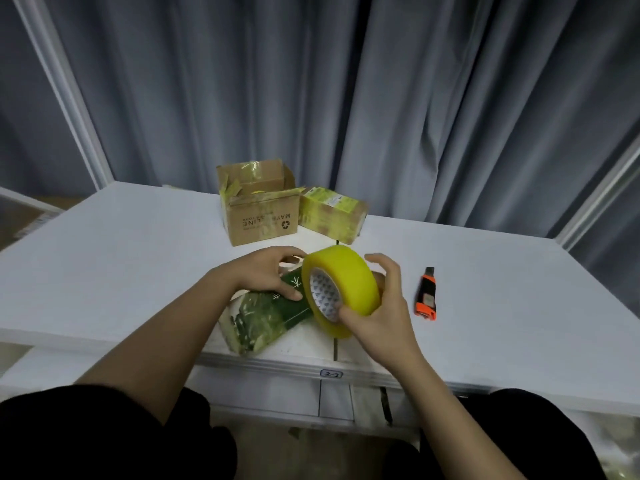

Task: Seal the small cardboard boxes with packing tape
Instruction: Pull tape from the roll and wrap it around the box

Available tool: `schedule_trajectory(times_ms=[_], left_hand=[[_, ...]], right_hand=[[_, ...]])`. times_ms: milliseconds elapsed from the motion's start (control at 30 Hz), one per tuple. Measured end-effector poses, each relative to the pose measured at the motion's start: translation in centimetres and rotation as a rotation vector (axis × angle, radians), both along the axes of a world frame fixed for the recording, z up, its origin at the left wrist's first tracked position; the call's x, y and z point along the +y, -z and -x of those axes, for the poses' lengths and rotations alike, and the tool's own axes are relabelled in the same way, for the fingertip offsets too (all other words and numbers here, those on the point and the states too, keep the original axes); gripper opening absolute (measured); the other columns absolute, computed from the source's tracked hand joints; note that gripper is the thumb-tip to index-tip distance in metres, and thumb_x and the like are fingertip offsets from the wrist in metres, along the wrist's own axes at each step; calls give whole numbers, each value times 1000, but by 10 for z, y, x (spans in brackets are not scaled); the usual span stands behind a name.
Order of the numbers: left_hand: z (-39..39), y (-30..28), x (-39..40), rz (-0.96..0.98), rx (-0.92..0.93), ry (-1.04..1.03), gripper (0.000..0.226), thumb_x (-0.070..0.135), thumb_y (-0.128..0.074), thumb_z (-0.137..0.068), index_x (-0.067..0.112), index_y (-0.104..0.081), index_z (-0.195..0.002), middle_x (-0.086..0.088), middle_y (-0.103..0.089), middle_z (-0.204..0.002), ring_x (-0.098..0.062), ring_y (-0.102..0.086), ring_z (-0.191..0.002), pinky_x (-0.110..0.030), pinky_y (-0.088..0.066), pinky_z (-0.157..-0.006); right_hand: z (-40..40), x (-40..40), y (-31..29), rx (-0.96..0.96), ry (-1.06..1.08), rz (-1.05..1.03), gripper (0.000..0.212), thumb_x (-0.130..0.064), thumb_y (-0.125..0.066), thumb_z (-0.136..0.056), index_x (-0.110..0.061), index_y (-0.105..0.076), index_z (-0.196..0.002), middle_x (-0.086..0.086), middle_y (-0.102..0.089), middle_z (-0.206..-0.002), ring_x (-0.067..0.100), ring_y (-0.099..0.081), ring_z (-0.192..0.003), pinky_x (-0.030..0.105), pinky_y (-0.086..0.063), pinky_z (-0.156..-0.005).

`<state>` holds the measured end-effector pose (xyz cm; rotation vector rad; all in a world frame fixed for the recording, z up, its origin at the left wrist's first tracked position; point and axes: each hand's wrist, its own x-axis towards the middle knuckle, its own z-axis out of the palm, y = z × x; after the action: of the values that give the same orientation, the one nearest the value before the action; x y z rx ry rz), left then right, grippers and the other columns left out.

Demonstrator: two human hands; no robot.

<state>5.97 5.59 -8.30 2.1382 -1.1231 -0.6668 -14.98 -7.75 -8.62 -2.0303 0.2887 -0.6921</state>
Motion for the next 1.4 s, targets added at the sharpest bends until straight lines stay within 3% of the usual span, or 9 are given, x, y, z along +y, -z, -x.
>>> schedule_trajectory(times_ms=[100, 267, 367, 500, 767, 933, 1100, 1233, 1400], left_hand=[[-3, -2, 13, 28, 32, -149, 64, 42, -88, -59, 31, -54, -112, 7, -58, -120, -12, -58, -108, -33, -48, -89], [8, 11, 19, -194, -784, -385, 55, 68, -53, -80, 21, -52, -109, 3, -58, -109, -21, -58, -98, -33, -43, -70], [16, 32, 27, -113, -683, -395, 73, 79, -40, -77, 20, -56, -116, 0, -57, -115, -22, -54, -107, -32, -40, -77], [17, 46, 32, -318, -746, -322, 99, 78, -43, -77, 18, -18, -151, -7, -15, -159, -21, -15, -145, -39, -15, -116], [17, 41, 31, -354, -739, -288, 95, 73, -44, -81, 18, -13, -152, -8, -10, -159, -23, -14, -145, -39, -12, -117], [15, 38, 29, -350, -708, -263, 92, 71, -44, -83, 18, -14, -152, -9, -11, -159, -24, -14, -145, -40, -13, -117], [14, 32, 30, -350, -628, -259, 92, 71, -45, -83, 19, -15, -152, -9, -10, -159, -25, -13, -145, -40, -13, -117], [14, 28, 33, -346, -639, -243, 90, 72, -42, -84, 19, -17, -152, -9, -14, -159, -24, -16, -144, -38, -16, -116], [12, 16, 34, -246, -450, -261, 76, 71, -48, -81, 24, -41, -140, -2, -49, -139, -21, -49, -120, -31, -41, -88]], right_hand=[[-30, -6, -30, -8, 8, 5, 56, -33, -75, -69, -52, -39, -106, -25, -56, -95, -2, -58, -82, 16, -51, -54], [-94, 2, -43, -8, 14, -34, 44, -45, -72, -79, -43, -50, -117, -26, -56, -105, -12, -54, -94, 20, -49, -77], [-122, 18, -37, 47, -57, 65, 62, -39, -67, -81, -44, -39, -136, -17, -48, -124, 4, -48, -112, 26, -41, -89], [-129, 23, -38, -1, -112, 41, 63, -27, -65, -85, -43, -36, -137, -19, -49, -133, 6, -47, -120, 25, -43, -93], [-59, 5, -40, 56, -3, 60, 44, -50, -66, -68, -51, -59, -112, -35, -58, -100, -17, -53, -90, 2, -41, -65], [-35, 3, -1, 150, -14, -26, 41, -17, -69, -82, -37, -58, -116, -33, -55, -99, -21, -53, -87, -4, -37, -65], [-31, 2, 1, 315, -39, 98, 42, -38, -66, -76, -45, -57, -116, -20, -60, -97, 1, -57, -86, 19, -43, -74], [-19, 5, 13, 303, -59, 99, 46, -25, -69, -79, -45, -54, -118, -7, -59, -110, 14, -59, -101, 32, -48, -87], [-13, 1, -3, 211, -14, 80, 54, -37, -69, -71, -59, -39, -111, -27, -62, -83, -4, -60, -73, 11, -46, -54]])
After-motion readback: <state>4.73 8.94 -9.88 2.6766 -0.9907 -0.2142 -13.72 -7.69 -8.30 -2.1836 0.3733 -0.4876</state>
